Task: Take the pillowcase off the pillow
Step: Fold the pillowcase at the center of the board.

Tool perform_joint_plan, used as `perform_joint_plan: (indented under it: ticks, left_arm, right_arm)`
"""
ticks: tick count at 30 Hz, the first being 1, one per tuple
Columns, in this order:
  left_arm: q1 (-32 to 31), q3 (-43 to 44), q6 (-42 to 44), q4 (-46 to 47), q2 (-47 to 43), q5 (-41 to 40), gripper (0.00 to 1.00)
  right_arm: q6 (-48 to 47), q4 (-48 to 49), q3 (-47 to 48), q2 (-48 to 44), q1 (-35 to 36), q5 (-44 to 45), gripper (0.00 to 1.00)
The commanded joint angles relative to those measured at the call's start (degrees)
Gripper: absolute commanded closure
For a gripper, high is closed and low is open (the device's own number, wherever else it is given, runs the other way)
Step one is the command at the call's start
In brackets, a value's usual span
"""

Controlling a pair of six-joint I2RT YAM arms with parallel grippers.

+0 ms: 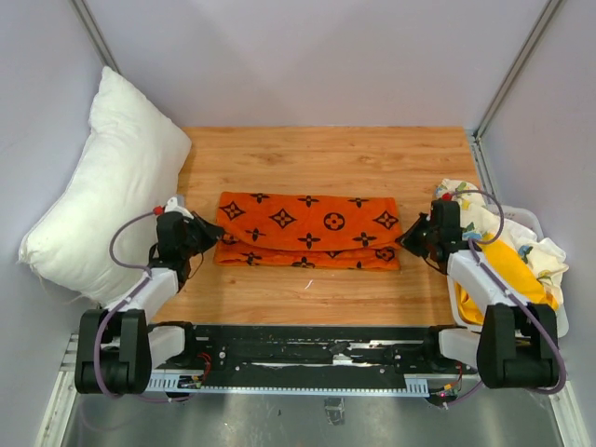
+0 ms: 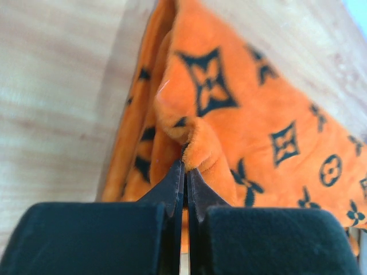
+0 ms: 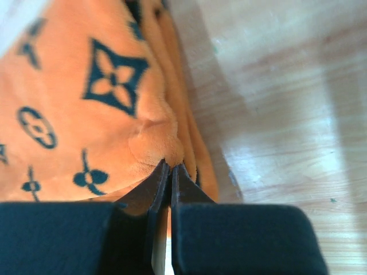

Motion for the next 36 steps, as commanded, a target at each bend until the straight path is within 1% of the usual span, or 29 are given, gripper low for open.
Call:
perform_joint_plan:
  ticks: [1,4,8,10,14,17,21,36]
  left_arm:
    - [0.4,7.3,2.4,-4.7,-5.3,0.1,1.0]
    - [0.4,7.8,2.7,-8.0,-9.6,-1.0,1.0]
    - [0.4,3.5,1.6,-7.9,-13.7,-1.8,1.0]
    - [0.4,0.1,0.8,-6.3,-13.0,-1.9,1.0]
    - [0.4,-5.5,-0.2,-2.2,-9.1,-2.0,1.0]
    - [0.4,-7.0,-0.7,0.1,-6.3,-2.3,1.0]
    - [0.4,-6.6,-1.1,0.3,-4.6,-3.1,1.0]
    - [0.4,-5.2,0.0,-3.2,-7.8,-3.1,1.0]
  right_arm:
    - [-2.2,-4.5,5.4,-6.9,-0.3,2.4,0.99]
    - [-3.0,-7.3,5.5,-11.0,-0.4,3.4,0.99]
    - [-2.5,-6.4,0.5,-13.6,-0.2,3.2,0.99]
    - [-2.2,-4.8,-2.4,-12.1,-0.2,2.2,0.99]
    - [-2.2,-2.0,-5.6,-5.6,-0.2,1.1,0.99]
    - [-2.2,-0.5,-5.8,-2.2,-0.2,0.5,0.99]
    - [-2.7,-0.4,-4.9,-0.7,-0.2,0.8,0.99]
    - [-3.1,-1.8,-4.4,-2.4,-0.2,2.1,0.99]
